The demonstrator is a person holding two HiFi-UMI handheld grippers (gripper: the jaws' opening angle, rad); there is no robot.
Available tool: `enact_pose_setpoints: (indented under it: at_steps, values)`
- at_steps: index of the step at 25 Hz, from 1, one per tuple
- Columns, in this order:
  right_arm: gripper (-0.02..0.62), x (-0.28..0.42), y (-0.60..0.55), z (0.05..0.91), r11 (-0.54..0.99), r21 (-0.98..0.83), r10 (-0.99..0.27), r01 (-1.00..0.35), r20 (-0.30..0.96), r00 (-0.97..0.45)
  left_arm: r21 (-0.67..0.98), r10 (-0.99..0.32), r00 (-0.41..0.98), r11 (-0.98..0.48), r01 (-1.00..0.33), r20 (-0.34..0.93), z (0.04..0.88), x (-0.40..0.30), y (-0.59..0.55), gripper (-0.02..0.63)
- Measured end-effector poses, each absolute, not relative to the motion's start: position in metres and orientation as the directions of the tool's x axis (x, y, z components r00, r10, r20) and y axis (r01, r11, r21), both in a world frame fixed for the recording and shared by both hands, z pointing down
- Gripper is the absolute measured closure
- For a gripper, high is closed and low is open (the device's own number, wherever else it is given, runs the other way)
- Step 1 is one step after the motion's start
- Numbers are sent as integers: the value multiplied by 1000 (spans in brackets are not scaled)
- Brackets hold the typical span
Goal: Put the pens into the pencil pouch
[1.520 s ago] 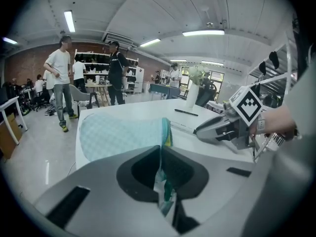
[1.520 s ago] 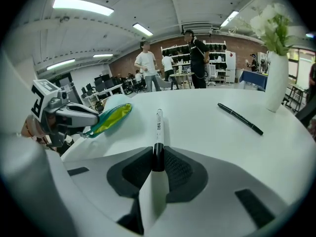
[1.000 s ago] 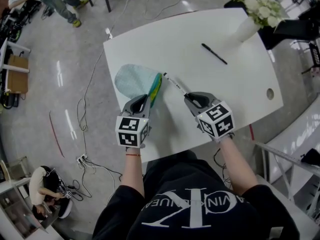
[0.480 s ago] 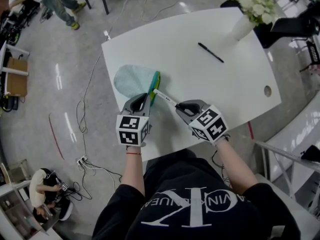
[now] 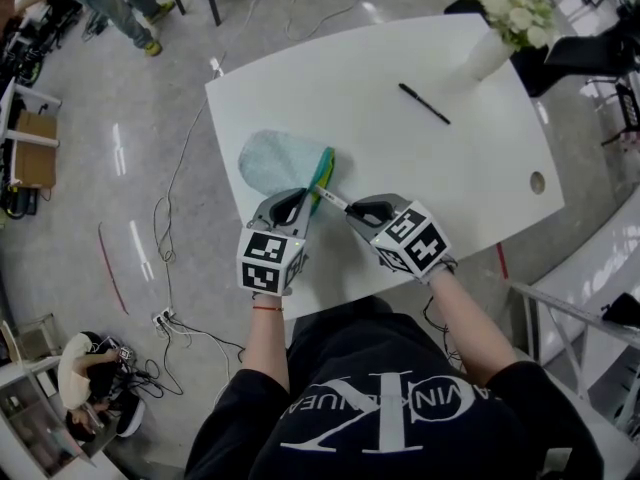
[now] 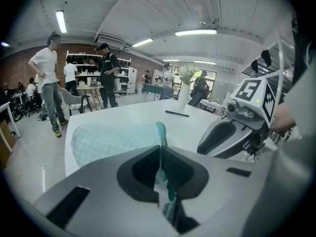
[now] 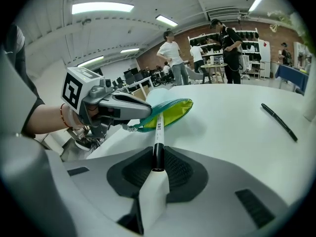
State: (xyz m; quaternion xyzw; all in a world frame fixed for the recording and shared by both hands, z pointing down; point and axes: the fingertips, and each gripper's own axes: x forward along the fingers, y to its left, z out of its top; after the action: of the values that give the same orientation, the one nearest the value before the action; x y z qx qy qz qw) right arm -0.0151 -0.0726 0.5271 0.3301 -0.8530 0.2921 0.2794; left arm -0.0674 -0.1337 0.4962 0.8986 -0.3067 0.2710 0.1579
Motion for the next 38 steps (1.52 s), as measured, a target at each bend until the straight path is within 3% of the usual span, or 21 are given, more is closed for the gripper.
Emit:
enact_pose_setpoints:
  at_steps: [12, 38]
  values:
    - [511, -32, -85, 523, 675, -299, -351, -675, 674, -650, 136, -433, 695, -787, -602, 574, 492, -57, -122, 591]
    - [492, -35, -94, 516, 683, -258, -414, -684, 635, -652, 172, -445, 706, -768, -617, 551, 486, -59, -119, 592]
